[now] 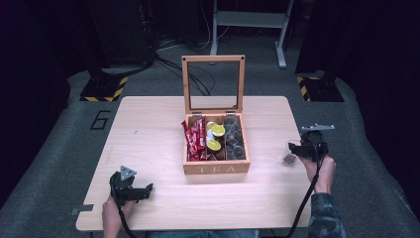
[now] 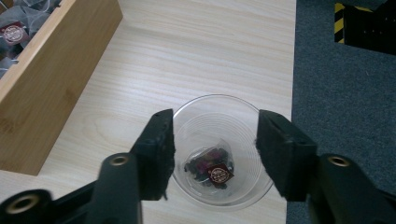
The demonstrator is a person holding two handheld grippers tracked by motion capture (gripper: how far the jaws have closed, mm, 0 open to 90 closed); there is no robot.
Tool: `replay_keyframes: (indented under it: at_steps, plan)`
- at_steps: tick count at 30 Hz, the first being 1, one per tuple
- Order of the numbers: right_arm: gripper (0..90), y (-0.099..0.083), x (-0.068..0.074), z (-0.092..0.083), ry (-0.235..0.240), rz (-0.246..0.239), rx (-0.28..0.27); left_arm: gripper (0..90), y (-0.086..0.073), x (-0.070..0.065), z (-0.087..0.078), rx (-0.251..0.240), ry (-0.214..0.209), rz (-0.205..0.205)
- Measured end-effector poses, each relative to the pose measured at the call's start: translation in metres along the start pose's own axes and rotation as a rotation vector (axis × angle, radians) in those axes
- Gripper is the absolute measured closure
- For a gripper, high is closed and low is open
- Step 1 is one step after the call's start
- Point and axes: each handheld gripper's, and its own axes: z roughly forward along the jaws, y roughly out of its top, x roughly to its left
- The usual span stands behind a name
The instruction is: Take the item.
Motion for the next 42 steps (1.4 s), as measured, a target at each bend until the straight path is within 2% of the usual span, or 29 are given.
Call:
replay_keyframes:
  at_steps: [4,8,12,19,24,31,36,42]
  plan:
    - [35.1,0.000,0.003,-0.008,0.014,0.008,-0.025,0.3,0.000,0.000,0.000,0.000,0.000,0.000]
    - [25.9,0.000,0.007,-0.022,0.026,-0.013,-0.069,0.3,0.000,0.000,0.000,0.007,-0.005,0.000]
    - [18.4,-0.003,0.012,-0.036,0.033,-0.016,-0.106,0.3,0.000,0.000,0.000,-0.007,0.000,-0.005]
    - [10.6,-0.022,0.018,-0.054,0.048,-0.027,-0.142,0.3,0.000,0.000,0.001,-0.011,0.002,-0.006]
    - [6.5,-0.039,0.018,-0.061,0.040,-0.011,-0.166,0.3,0.000,0.000,0.001,-0.011,0.002,-0.007]
    - [4.3,-0.068,0.020,-0.057,0.027,0.023,-0.189,0.3,0.000,0.000,0.001,-0.011,0.002,-0.007]
    - [3.4,-0.092,0.018,-0.043,0.017,0.057,-0.185,0.3,0.000,0.000,0.001,-0.012,0.002,-0.007]
    - [1.9,-0.116,0.024,-0.023,0.019,0.090,-0.162,0.3,0.000,-0.001,0.001,-0.012,0.003,-0.008]
